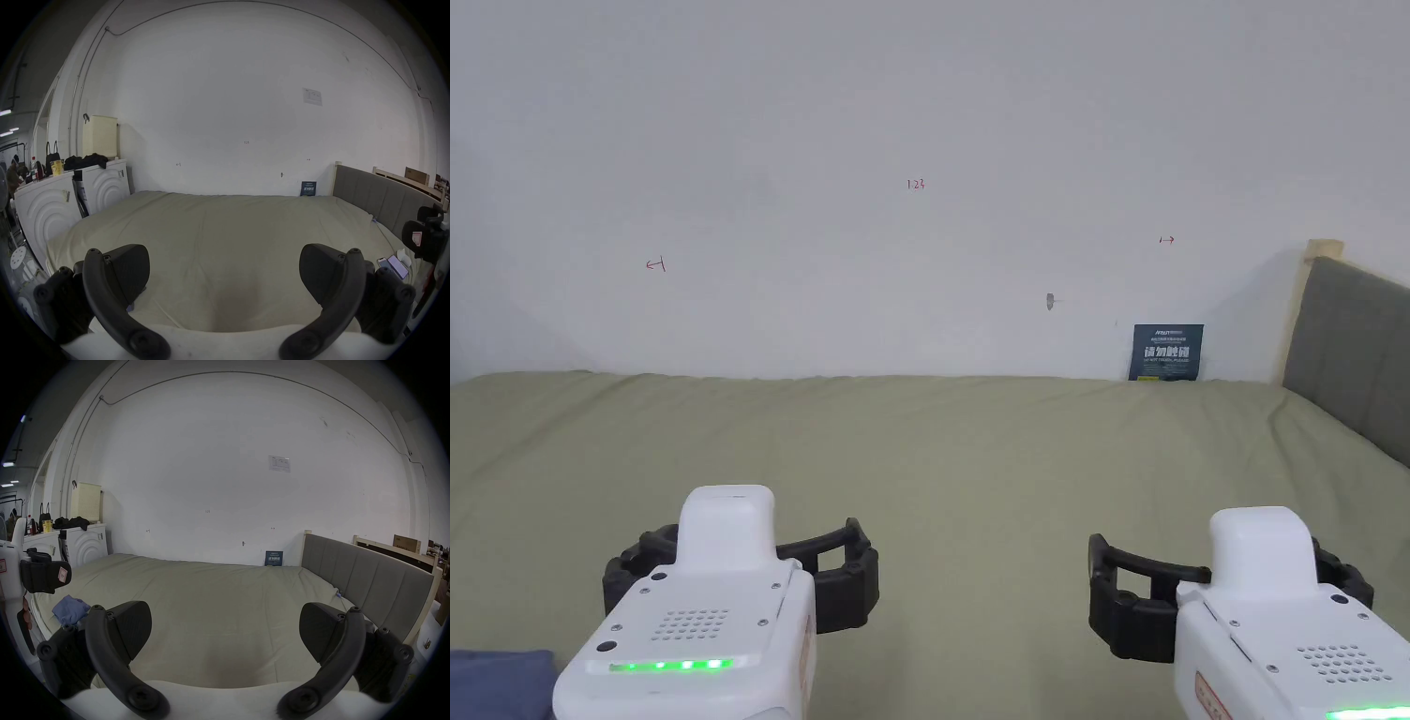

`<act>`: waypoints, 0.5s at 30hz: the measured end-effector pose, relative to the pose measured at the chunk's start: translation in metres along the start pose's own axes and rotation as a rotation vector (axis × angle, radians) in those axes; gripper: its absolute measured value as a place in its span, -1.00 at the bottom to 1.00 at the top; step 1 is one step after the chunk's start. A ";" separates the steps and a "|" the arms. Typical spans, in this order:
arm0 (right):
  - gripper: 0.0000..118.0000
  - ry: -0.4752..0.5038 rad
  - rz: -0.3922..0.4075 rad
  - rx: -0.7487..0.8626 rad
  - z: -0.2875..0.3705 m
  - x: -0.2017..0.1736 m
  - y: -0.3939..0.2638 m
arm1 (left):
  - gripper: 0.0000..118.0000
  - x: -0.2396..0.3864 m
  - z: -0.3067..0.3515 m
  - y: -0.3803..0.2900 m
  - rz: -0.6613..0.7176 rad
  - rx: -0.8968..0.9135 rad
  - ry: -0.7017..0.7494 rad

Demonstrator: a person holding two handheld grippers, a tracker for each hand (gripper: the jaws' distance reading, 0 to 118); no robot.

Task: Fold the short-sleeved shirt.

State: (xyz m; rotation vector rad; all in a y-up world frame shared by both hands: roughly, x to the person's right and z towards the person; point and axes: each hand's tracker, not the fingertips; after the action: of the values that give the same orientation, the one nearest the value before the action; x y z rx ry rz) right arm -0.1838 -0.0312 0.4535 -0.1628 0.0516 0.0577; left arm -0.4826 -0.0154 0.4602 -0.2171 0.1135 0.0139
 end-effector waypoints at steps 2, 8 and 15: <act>1.00 -0.007 0.010 -0.008 0.002 -0.003 0.001 | 1.00 -0.001 -0.002 0.002 0.027 0.006 -0.031; 1.00 -0.016 0.001 -0.001 0.009 0.001 0.001 | 1.00 0.001 0.003 0.003 0.011 0.035 -0.042; 1.00 -0.015 -0.003 -0.001 0.010 0.000 0.002 | 1.00 0.003 0.003 0.005 0.023 -0.008 -0.109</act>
State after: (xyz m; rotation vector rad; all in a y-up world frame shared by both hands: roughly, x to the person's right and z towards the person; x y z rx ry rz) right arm -0.1836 -0.0274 0.4630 -0.1635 0.0365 0.0564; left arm -0.4791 -0.0102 0.4620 -0.2225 0.0072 0.0488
